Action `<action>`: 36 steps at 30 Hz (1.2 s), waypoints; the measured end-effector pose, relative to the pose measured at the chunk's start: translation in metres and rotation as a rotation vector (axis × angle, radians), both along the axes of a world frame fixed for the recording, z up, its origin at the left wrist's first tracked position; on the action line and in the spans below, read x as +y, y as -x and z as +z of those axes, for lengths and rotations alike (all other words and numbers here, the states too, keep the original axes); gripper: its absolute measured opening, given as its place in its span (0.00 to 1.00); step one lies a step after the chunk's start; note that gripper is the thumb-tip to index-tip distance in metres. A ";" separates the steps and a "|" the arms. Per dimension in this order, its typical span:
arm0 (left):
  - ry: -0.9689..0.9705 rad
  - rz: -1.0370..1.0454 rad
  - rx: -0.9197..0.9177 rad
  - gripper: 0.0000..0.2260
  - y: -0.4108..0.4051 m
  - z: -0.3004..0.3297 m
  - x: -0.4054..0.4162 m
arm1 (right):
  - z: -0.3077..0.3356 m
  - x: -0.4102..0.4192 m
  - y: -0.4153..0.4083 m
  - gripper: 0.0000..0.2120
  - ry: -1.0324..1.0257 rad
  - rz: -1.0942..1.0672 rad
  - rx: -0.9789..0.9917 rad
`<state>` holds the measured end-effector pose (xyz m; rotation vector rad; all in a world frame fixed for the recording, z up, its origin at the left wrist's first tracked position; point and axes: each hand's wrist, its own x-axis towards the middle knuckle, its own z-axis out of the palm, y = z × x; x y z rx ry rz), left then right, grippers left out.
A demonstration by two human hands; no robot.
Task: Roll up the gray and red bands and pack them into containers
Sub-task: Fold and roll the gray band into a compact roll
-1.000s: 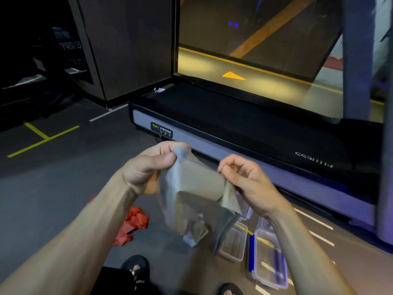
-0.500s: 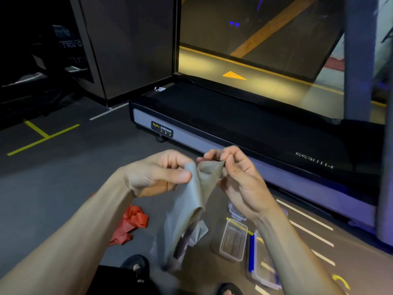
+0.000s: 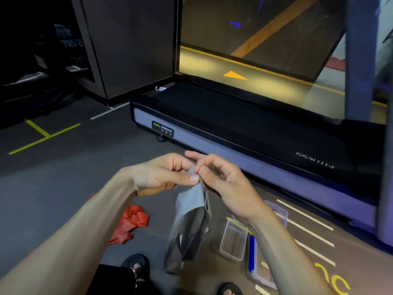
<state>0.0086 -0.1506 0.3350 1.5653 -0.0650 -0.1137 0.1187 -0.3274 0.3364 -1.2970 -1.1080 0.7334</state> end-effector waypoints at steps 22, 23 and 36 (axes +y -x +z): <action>-0.354 0.084 0.058 0.20 -0.007 -0.005 -0.003 | 0.018 -0.025 -0.047 0.06 -0.230 -0.173 0.498; -0.359 0.086 0.052 0.15 -0.007 -0.004 -0.004 | 0.018 -0.025 -0.047 0.06 -0.228 -0.182 0.503; -0.380 0.168 0.066 0.09 -0.005 -0.003 -0.006 | 0.015 -0.031 -0.051 0.06 -0.216 -0.136 0.489</action>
